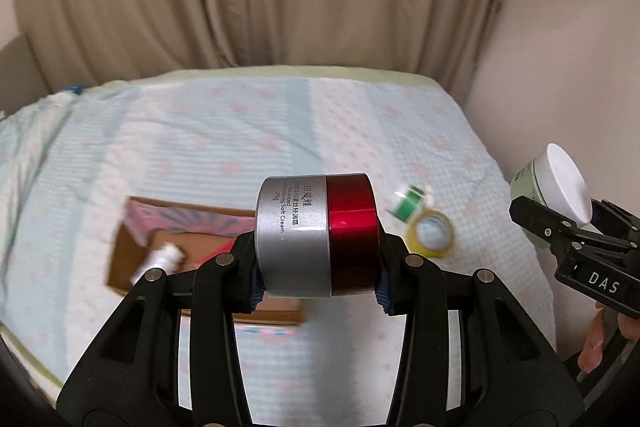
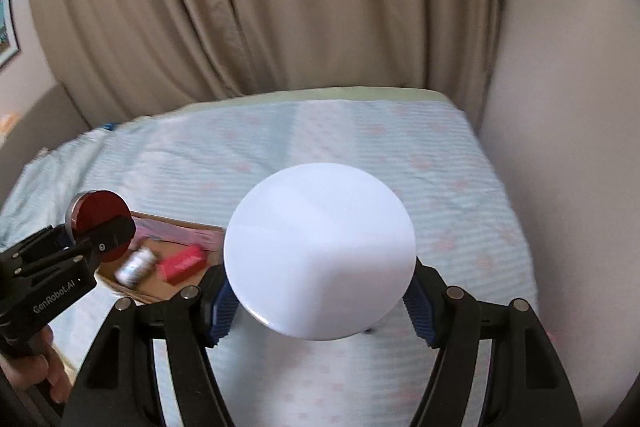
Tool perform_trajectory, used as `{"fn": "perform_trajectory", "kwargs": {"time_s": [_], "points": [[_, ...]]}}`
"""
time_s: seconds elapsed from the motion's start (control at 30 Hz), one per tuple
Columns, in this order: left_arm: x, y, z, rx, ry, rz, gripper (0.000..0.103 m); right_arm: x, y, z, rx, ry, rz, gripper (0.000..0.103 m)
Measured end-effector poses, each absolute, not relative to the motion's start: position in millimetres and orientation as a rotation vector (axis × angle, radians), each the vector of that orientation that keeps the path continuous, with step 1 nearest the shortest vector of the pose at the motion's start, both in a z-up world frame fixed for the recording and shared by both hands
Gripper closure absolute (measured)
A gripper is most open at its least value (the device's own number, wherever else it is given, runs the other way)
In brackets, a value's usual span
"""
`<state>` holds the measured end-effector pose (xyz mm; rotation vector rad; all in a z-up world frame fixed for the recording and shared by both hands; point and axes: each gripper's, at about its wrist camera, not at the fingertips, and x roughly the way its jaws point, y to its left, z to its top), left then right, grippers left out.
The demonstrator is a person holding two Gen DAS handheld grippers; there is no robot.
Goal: Organize rigid objects
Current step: 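Lift and carry the silver-red jar with the left tool while the right tool carries the white jar, then lower the silver-red jar into the box with the left tool while the right tool lowers the white jar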
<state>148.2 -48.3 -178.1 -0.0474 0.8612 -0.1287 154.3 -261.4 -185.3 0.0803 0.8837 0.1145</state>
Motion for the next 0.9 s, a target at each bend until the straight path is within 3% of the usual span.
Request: {"fn": "perform_trajectory", "kwargs": {"time_s": [0.37,0.9], "points": [[169.7,75.2,-180.5,-0.061,0.930,-0.169,0.065,163.1,-126.4,-167.4,0.058,0.917,0.187,0.037],[253.9,147.6,-286.9,0.121,1.137,-0.425,0.065,186.1,-1.5,-252.1,0.111,1.155,0.043,0.037]]}}
